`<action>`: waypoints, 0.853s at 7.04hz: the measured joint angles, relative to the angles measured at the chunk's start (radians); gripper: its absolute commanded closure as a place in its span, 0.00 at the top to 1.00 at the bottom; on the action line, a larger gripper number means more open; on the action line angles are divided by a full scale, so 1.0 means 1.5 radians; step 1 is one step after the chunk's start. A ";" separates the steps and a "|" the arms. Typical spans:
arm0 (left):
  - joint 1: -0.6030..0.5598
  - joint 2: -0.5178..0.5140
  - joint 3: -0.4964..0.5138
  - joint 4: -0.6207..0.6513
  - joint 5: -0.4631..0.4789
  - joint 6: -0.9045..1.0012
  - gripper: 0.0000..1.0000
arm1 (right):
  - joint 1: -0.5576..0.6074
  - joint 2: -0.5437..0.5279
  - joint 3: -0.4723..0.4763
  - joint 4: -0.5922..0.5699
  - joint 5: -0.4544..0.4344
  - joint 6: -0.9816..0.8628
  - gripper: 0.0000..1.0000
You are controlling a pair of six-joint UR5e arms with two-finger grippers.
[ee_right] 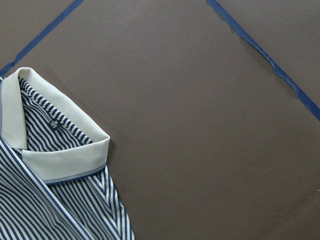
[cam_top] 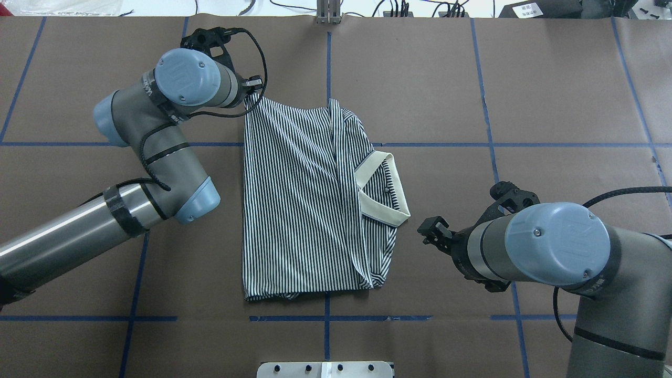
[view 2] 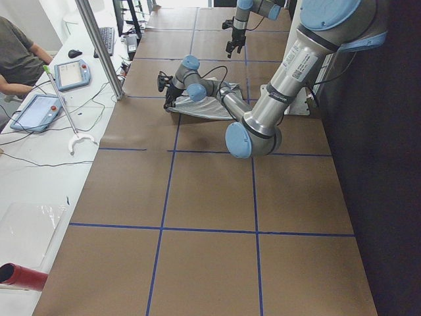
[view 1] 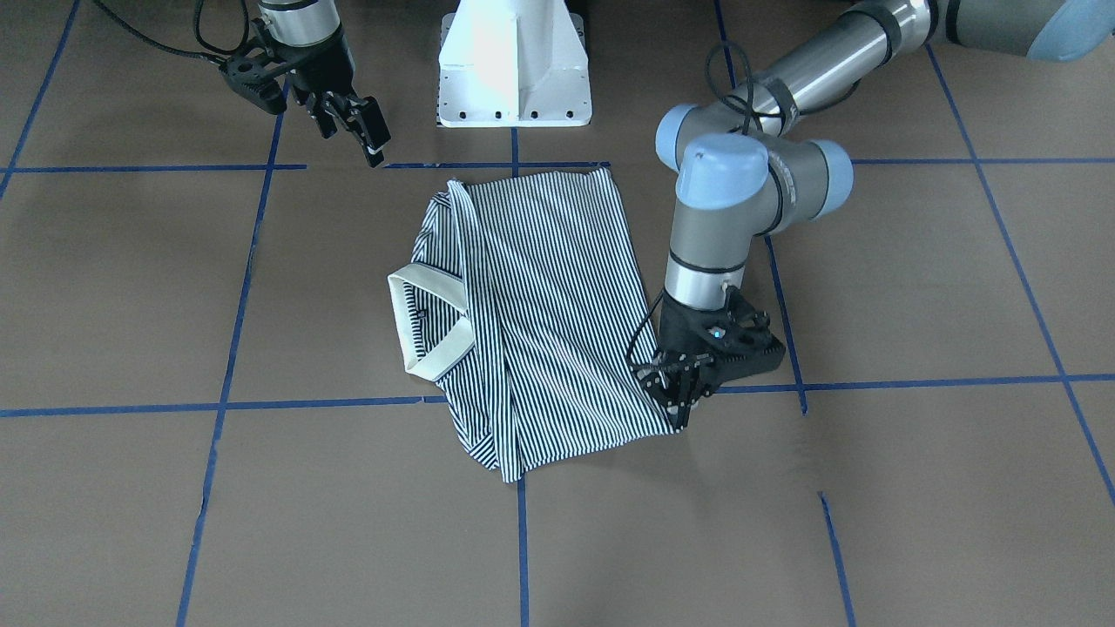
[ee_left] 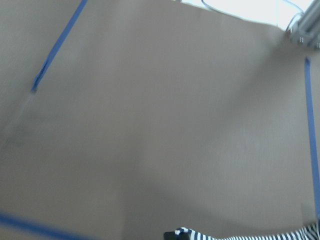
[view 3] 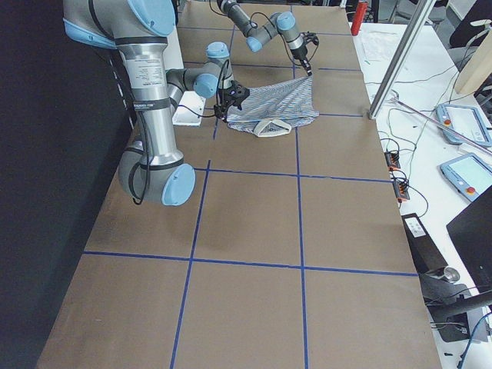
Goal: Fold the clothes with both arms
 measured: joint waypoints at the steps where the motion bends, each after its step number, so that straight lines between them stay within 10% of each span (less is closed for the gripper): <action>1: -0.012 -0.042 0.083 -0.043 0.000 0.002 0.47 | 0.006 0.001 0.000 0.001 -0.003 0.000 1.00; 3: -0.022 -0.053 0.115 -0.074 -0.009 0.019 0.50 | 0.014 0.028 -0.021 0.004 -0.028 -0.006 1.00; 6: -0.025 0.127 -0.147 -0.073 -0.117 0.023 0.54 | 0.023 0.146 -0.140 0.004 -0.051 -0.111 1.00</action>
